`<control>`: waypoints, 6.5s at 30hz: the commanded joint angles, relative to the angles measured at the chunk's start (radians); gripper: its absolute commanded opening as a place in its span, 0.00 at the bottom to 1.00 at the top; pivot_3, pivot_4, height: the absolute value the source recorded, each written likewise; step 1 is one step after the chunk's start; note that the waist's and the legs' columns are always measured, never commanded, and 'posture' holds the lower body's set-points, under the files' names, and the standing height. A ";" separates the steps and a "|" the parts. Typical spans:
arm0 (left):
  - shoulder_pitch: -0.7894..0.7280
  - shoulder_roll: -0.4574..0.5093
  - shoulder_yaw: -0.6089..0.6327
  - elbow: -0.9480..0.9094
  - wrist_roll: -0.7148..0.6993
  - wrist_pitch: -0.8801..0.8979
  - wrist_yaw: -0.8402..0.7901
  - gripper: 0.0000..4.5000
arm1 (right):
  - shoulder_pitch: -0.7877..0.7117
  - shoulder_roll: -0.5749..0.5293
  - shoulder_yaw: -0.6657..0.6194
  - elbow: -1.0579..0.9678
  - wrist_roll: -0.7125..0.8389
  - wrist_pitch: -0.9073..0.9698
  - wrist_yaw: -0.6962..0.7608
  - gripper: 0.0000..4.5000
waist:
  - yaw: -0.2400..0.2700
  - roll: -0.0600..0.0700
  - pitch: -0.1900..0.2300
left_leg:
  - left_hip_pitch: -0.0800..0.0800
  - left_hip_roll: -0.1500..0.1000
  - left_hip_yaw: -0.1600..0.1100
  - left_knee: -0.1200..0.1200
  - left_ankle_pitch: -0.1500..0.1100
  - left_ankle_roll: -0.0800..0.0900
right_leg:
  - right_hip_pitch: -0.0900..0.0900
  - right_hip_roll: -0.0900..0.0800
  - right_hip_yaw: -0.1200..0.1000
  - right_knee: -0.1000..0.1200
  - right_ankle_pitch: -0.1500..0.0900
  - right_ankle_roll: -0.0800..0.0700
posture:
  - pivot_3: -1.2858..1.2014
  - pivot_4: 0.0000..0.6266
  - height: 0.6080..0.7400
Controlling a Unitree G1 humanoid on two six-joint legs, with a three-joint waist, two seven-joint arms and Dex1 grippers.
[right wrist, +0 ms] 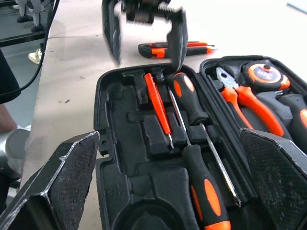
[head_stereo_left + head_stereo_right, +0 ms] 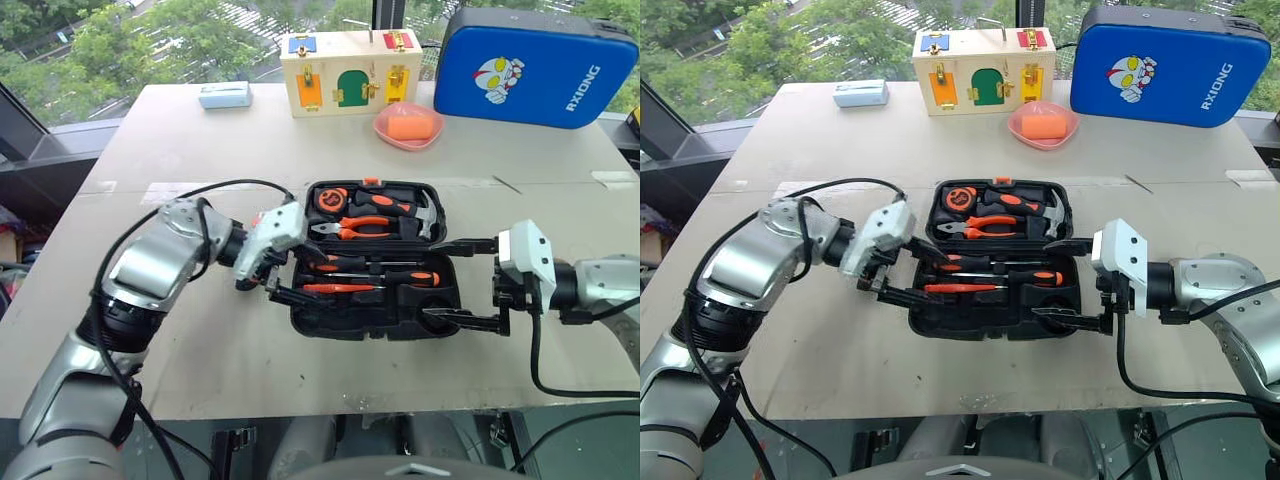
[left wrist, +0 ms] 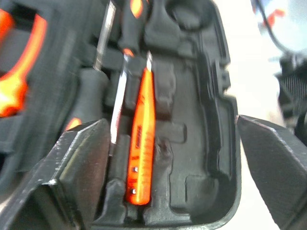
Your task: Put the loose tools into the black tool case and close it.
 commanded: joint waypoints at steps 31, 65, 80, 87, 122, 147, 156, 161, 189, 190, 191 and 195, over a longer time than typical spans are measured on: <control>0.231 -0.128 -0.063 0.110 0.120 -0.228 0.232 0.01 | 0.010 0.003 -0.016 -0.020 0.002 -0.022 -0.027 1.00 | 0.000 0.000 -0.002 | 0.003 0.000 0.000 -0.001 0.000 0.000 | 0.002 -0.001 0.001 -0.001 0.000 0.000 | 0.52 0.24 0.96; 0.265 -0.099 -0.138 0.121 0.219 -0.296 0.279 0.01 | 0.005 0.014 -0.003 -0.035 0.010 -0.008 -0.036 1.00 | 0.002 0.004 -0.009 | 0.005 0.000 0.000 -0.001 0.000 0.000 | 0.004 -0.001 0.001 -0.001 0.000 0.000 | 0.52 0.24 0.96; 0.325 -0.074 0.095 -0.098 0.005 -0.245 0.268 0.01 | -0.084 0.045 0.060 0.038 -0.025 -0.049 0.004 1.00 | -0.007 0.005 -0.010 | 0.016 0.000 0.001 -0.007 -0.003 0.004 | 0.012 0.000 0.004 -0.003 0.000 0.000 | 0.52 0.24 0.96; 0.514 -0.015 0.390 -0.278 -0.103 -0.067 0.422 0.01 | -0.150 0.064 0.098 0.114 -0.047 -0.090 0.064 1.00 | 0.000 0.005 -0.008 | 0.016 0.001 0.001 -0.010 -0.003 0.004 | 0.011 -0.001 0.005 -0.005 0.000 0.000 | 0.52 0.24 0.96; 0.214 -0.086 0.408 -0.186 -0.221 0.741 1.102 0.99 | -0.220 0.111 0.106 0.083 -0.011 -0.122 0.144 1.00 | 0.000 0.001 -0.005 | 0.016 0.001 0.001 -0.018 -0.001 0.000 | 0.011 0.001 0.005 -0.014 0.002 -0.003 | 0.52 0.24 0.96; 0.172 0.194 0.233 -0.167 -0.197 0.061 0.279 0.39 | -0.029 -0.026 -0.013 -0.029 0.065 -0.088 0.146 1.00 | 0.012 -0.002 -0.003 | 0.005 0.001 -0.003 -0.012 0.001 -0.002 | 0.002 -0.001 0.004 -0.010 0.002 -0.003 | 0.52 0.24 0.96; -0.044 0.124 -0.205 -0.197 -0.017 -0.115 -0.066 0.39 | 0.140 -0.067 -0.104 -0.118 0.058 -0.087 0.087 1.00 | 0.026 -0.002 -0.002 | 0.002 0.001 -0.002 -0.009 0.000 -0.001 | 0.002 0.000 0.003 -0.010 0.002 -0.003 | 0.52 0.24 0.96; -0.140 0.023 -0.330 -0.064 0.099 -0.177 -0.108 0.39 | 0.209 -0.069 -0.152 -0.176 0.068 -0.066 0.032 1.00 | 0.023 -0.004 -0.001 | 0.001 0.001 -0.001 -0.004 0.000 -0.001 | 0.002 0.002 0.001 -0.006 0.002 -0.003 | 0.52 0.24 0.96; -0.207 -0.099 -0.283 -0.047 0.074 0.039 -0.158 0.99 | 0.214 -0.069 -0.136 -0.189 0.064 -0.047 -0.031 1.00 | 0.025 -0.005 -0.001 | 0.002 0.000 -0.003 0.001 0.001 -0.001 | 0.003 0.005 -0.001 -0.002 0.002 -0.002 | 0.52 0.24 0.96; -0.203 -0.096 -0.277 -0.039 0.080 0.027 -0.147 0.93 | 0.215 -0.068 -0.133 -0.186 0.061 -0.052 -0.028 1.00 | 0.024 -0.005 -0.001 | 0.002 0.001 -0.003 0.001 0.001 -0.001 | 0.003 0.006 -0.001 -0.002 0.002 -0.002 | 0.52 0.24 0.96; -0.197 -0.087 -0.277 -0.031 0.086 0.009 -0.148 0.87 | 0.216 -0.068 -0.131 -0.183 0.059 -0.057 -0.026 1.00 | 0.023 -0.005 -0.001 | 0.002 0.001 -0.003 0.000 0.001 -0.001 | 0.003 0.006 -0.001 -0.002 0.002 -0.002 | 0.52 0.24 0.96; -0.180 -0.074 -0.287 -0.020 0.103 -0.032 -0.147 0.48 | 0.219 -0.069 -0.128 -0.176 0.050 -0.068 -0.017 1.00 | 0.022 -0.005 -0.001 | 0.002 0.001 -0.003 0.000 0.001 -0.001 | 0.003 0.006 -0.001 -0.002 0.002 -0.002 | 0.52 0.24 0.96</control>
